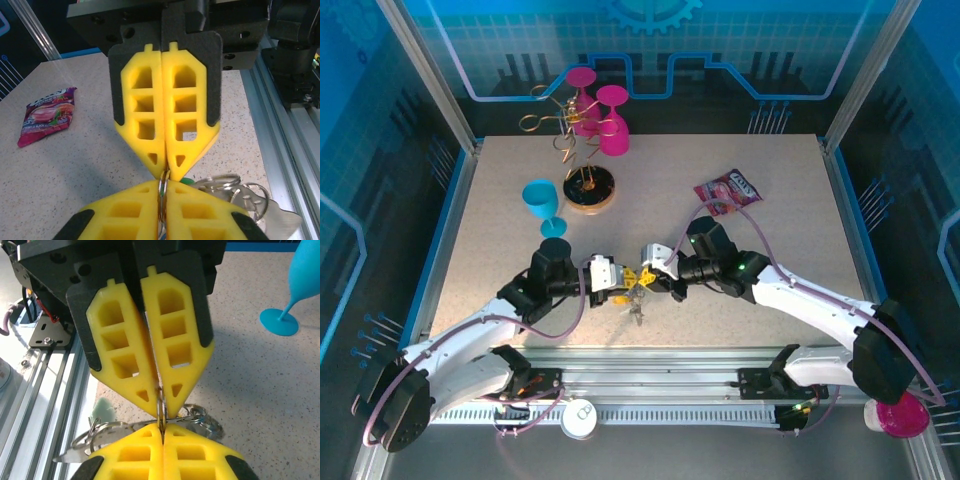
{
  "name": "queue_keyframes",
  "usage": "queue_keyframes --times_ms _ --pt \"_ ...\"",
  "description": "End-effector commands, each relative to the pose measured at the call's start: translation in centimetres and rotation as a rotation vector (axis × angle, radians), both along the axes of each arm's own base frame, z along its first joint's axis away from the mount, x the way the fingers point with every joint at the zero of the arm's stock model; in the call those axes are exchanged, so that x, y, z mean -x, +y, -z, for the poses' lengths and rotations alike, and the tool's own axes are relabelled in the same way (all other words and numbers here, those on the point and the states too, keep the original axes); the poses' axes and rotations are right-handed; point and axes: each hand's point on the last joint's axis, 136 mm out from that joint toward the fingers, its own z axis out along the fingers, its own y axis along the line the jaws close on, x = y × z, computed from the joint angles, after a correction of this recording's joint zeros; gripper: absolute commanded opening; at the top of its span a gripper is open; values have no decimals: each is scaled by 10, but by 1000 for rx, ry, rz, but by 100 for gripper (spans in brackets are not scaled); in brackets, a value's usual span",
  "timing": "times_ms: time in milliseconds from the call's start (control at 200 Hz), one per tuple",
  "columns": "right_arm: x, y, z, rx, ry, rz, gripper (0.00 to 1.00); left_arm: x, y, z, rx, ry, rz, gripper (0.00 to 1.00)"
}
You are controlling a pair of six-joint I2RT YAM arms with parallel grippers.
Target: Put the keys on the keyring
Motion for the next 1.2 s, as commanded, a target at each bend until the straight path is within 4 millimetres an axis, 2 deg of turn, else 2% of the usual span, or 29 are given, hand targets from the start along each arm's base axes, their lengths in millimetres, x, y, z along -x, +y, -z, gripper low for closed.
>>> queue_keyframes --times_ms 0,175,305,400,460,590,700,846,1031,1196 --pt "6 4 -11 68 -61 -60 0 1 0 -8 -35 -33 11 12" --pt "15 7 -5 218 -92 -131 0 -2 4 -4 -107 -23 3 11" --pt "18 15 -13 228 -98 -159 0 -1 4 -4 -117 -20 9 10" --pt "13 18 -18 219 -101 -135 0 1 3 -8 -106 -19 22 0" --pt "7 17 -23 180 -91 -88 0 3 2 -10 -92 -26 28 0" --pt "-1 8 -34 48 -32 -12 26 7 2 -13 -49 -64 43 0" --pt "-1 0 -33 -25 22 14 33 9 1 -14 -15 -119 56 0" --pt "1 -6 -22 -20 54 22 34 11 0 -14 -8 -141 69 0" --pt "1 -2 -21 -27 63 8 34 12 1 -14 -11 -141 71 0" --pt "2 0 -19 -28 72 -2 26 12 2 -14 -12 -142 70 0"
